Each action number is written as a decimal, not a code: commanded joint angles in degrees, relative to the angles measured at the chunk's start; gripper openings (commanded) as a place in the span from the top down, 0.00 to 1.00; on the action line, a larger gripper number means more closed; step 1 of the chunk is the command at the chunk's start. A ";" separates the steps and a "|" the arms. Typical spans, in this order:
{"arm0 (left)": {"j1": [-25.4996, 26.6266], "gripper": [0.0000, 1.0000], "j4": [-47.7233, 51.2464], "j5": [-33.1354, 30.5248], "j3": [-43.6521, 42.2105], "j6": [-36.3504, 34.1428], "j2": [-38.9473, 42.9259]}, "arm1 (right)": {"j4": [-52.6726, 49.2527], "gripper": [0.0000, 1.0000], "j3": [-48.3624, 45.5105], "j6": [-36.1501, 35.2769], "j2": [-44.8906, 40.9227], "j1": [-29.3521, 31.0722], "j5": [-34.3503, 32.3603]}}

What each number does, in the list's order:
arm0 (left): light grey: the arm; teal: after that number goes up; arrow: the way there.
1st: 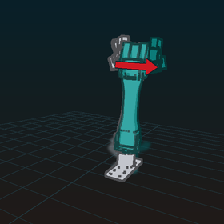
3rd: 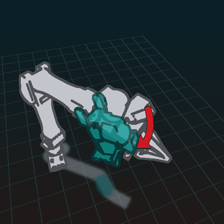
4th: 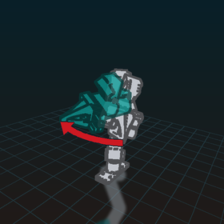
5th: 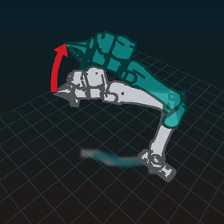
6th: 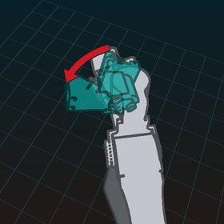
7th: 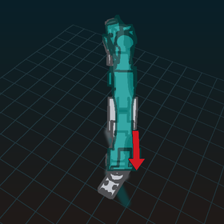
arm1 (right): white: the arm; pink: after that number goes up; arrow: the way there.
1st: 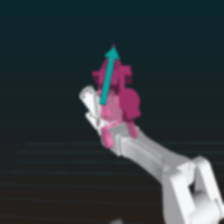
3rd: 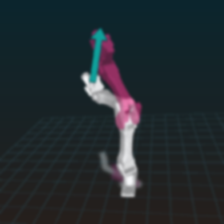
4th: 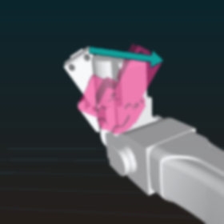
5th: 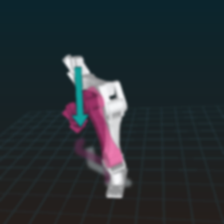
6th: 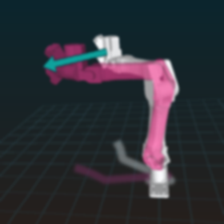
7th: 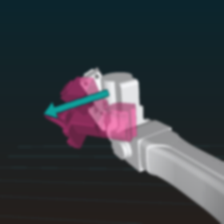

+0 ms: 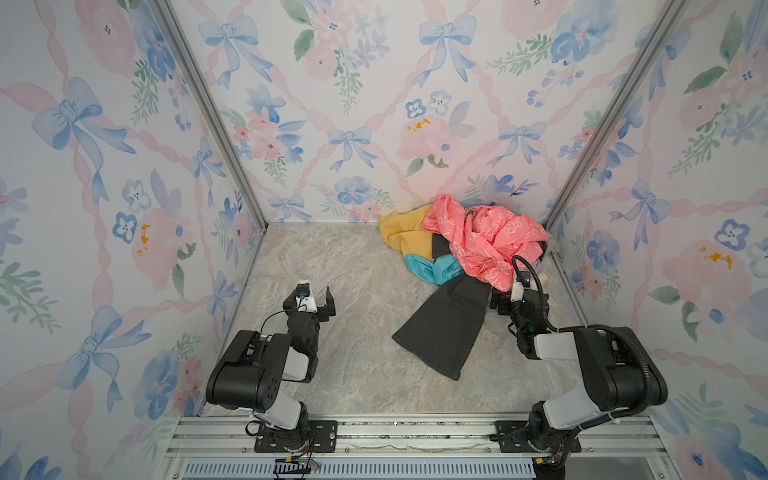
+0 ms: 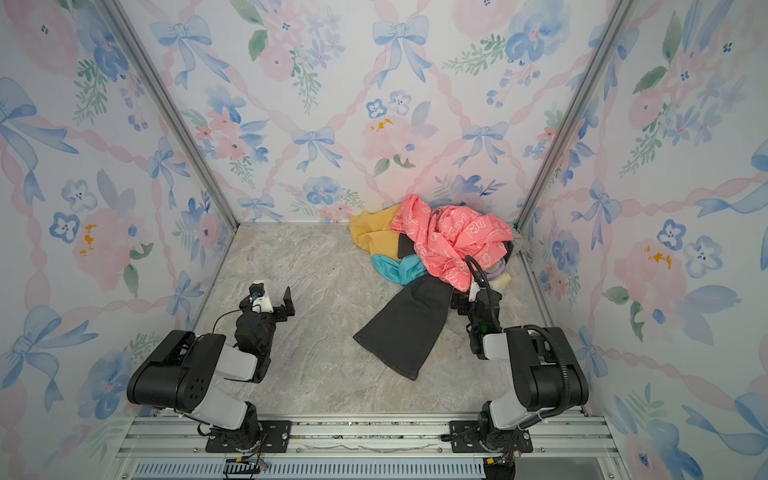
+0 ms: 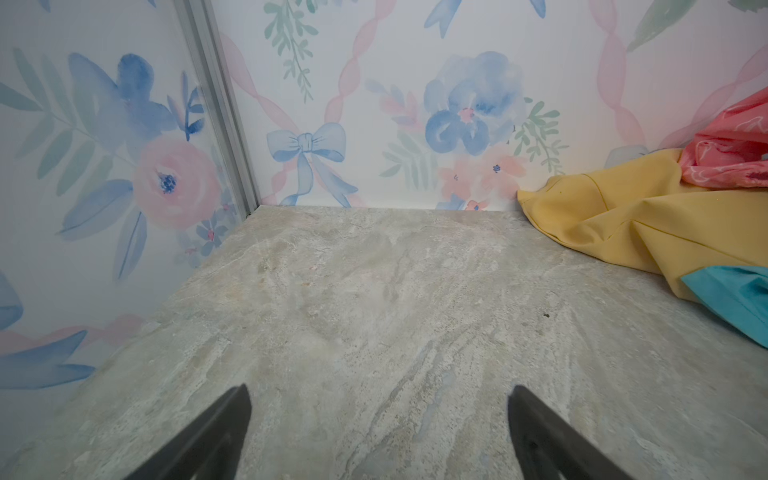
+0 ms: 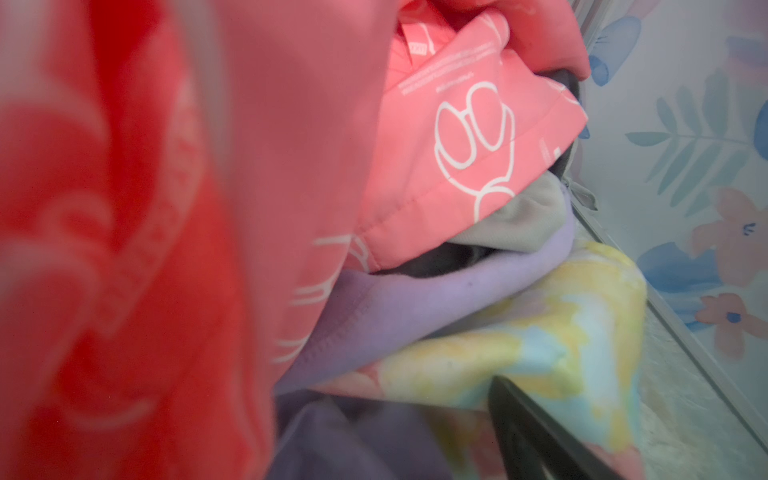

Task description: Pick out a specific cloth from the pile

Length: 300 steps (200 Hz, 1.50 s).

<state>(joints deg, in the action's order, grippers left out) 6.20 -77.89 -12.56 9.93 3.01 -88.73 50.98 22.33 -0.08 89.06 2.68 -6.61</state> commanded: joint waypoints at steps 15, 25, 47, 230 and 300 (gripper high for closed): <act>0.22 0.02 0.33 0.90 0.87 -0.17 -0.25 | 0.45 0.03 0.35 0.08 -0.37 0.18 0.37; 0.21 0.02 0.32 0.89 0.88 -0.18 -0.30 | 0.46 0.03 0.35 0.03 -0.37 0.21 0.32; 0.15 0.02 0.37 0.95 0.83 -0.11 -0.26 | 0.46 0.03 0.35 -0.12 -0.33 0.53 -0.29; 0.83 0.02 2.02 -0.49 1.56 -0.10 -0.07 | 0.35 0.03 0.44 -0.21 -0.37 0.57 -0.44; 1.19 0.02 1.24 -1.65 0.59 0.07 0.70 | 4.63 0.03 -2.66 2.52 -1.78 -1.25 -1.50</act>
<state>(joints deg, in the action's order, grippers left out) 7.01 -76.18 -13.10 10.72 3.01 -88.73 52.10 21.37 0.86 88.49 2.22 -7.51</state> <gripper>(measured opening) 0.979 0.970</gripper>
